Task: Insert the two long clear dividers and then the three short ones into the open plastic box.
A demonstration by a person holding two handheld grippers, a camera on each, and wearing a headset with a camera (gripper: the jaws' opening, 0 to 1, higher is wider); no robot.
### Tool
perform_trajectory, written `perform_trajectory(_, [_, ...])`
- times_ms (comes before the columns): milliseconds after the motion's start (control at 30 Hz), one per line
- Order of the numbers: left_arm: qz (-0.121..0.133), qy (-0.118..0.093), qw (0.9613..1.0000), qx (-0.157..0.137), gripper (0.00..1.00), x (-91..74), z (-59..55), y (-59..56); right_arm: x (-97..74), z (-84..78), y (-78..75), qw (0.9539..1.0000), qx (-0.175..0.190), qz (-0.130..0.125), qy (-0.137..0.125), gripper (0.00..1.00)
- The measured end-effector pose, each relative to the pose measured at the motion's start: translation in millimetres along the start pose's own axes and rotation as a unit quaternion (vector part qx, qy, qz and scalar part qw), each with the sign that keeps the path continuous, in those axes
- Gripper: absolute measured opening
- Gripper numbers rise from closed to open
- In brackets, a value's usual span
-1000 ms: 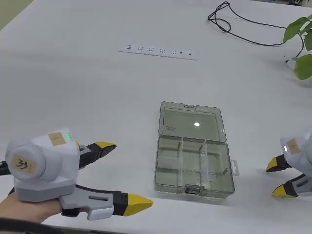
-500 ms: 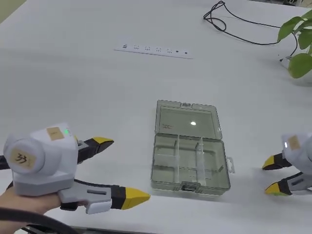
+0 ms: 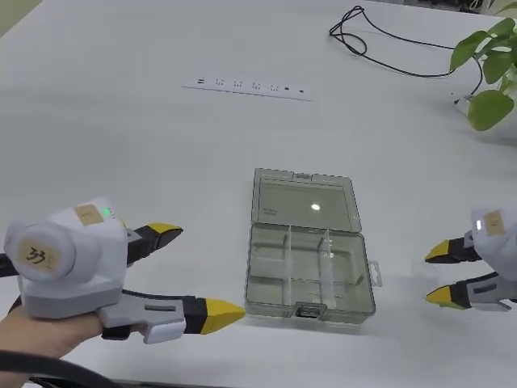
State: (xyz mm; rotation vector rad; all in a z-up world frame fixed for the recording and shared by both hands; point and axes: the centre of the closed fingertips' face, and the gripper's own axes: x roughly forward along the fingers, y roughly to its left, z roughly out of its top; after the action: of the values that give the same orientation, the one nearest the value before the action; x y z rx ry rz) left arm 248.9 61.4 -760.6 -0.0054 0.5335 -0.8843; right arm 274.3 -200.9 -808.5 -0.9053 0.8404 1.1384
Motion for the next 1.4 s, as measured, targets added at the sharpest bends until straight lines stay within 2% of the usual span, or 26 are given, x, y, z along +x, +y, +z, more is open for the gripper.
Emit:
perform_trajectory(133, [-0.004,-0.017,0.9991,-0.037,0.85,0.6,9.5,1.6,-9.0,17.8,0.3,0.9997,0.003,-0.019,-0.013,0.32])
perform_trajectory(200, [-0.003,-0.019,0.9990,-0.041,0.84,1.1,12.3,4.0,-12.4,27.9,2.3,0.9993,0.003,-0.025,-0.027,0.32])
perform_trajectory(333, [-0.005,-0.025,0.9984,-0.050,0.83,4.7,18.9,6.5,-17.4,46.0,9.0,0.9986,-0.007,-0.035,-0.038,0.32])
perform_trajectory(533, [-0.017,-0.028,0.9980,-0.054,0.79,13.1,28.2,2.3,-20.6,66.3,9.3,0.9975,-0.019,-0.045,-0.050,0.32])
perform_trajectory(600, [-0.027,-0.018,0.9968,-0.073,0.75,17.9,29.7,-1.3,-22.2,77.7,8.3,0.9968,-0.021,-0.049,-0.059,0.32])
perform_trajectory(700, [-0.036,-0.021,0.9961,-0.078,0.71,23.0,35.6,-4.4,-23.1,89.4,6.9,0.9958,-0.030,-0.053,-0.068,0.32])
perform_trajectory(733, [-0.043,-0.018,0.9952,-0.086,0.70,25.6,37.5,-7.0,-23.4,94.7,5.8,0.9952,-0.039,-0.057,-0.069,0.32])
perform_trajectory(833, [-0.060,-0.036,0.9901,-0.122,0.64,31.1,51.7,-12.7,-22.7,105.9,3.3,0.9939,-0.055,-0.063,-0.072,0.32])
perform_trajectory(933, [-0.067,-0.034,0.9892,-0.126,0.60,36.3,58.0,-16.2,-22.0,118.3,-0.1,0.9916,-0.078,-0.073,-0.072,0.32])
perform_trajectory(967, [-0.075,-0.031,0.9877,-0.134,0.59,39.0,59.6,-19.4,-21.5,121.5,-0.3,0.9913,-0.082,-0.074,-0.072,0.32])
perform_trajectory(1133, [-0.090,-0.013,0.9829,-0.160,0.52,48.6,61.2,-26.9,-18.8,140.0,-5.6,0.9847,-0.129,-0.098,-0.063,0.32])
perform_trajectory(1167, [-0.095,-0.008,0.9817,-0.165,0.49,50.3,60.8,-28.8,-17.8,142.8,-5.1,0.9850,-0.127,-0.097,-0.065,0.32])
perform_trajectory(1233, [-0.103,-0.005,0.9783,-0.180,0.44,54.5,62.6,-31.8,-16.0,150.2,-5.2,0.9836,-0.136,-0.098,-0.067,0.32])
perform_trajectory(1267, [-0.108,-0.010,0.9764,-0.187,0.40,56.9,65.5,-33.1,-15.5,152.8,-6.1,0.9820,-0.145,-0.102,-0.066,0.32])
perform_trajectory(1333, [-0.109,-0.006,0.9728,-0.204,0.38,61.6,66.7,-33.5,-13.4,157.8,-7.3,0.9773,-0.171,-0.112,-0.055,0.32])
perform_trajectory(1400, [-0.118,0.001,0.9696,-0.214,0.34,65.8,66.4,-36.0,-10.7,164.5,-3.5,0.9767,-0.176,-0.108,-0.059,0.32])
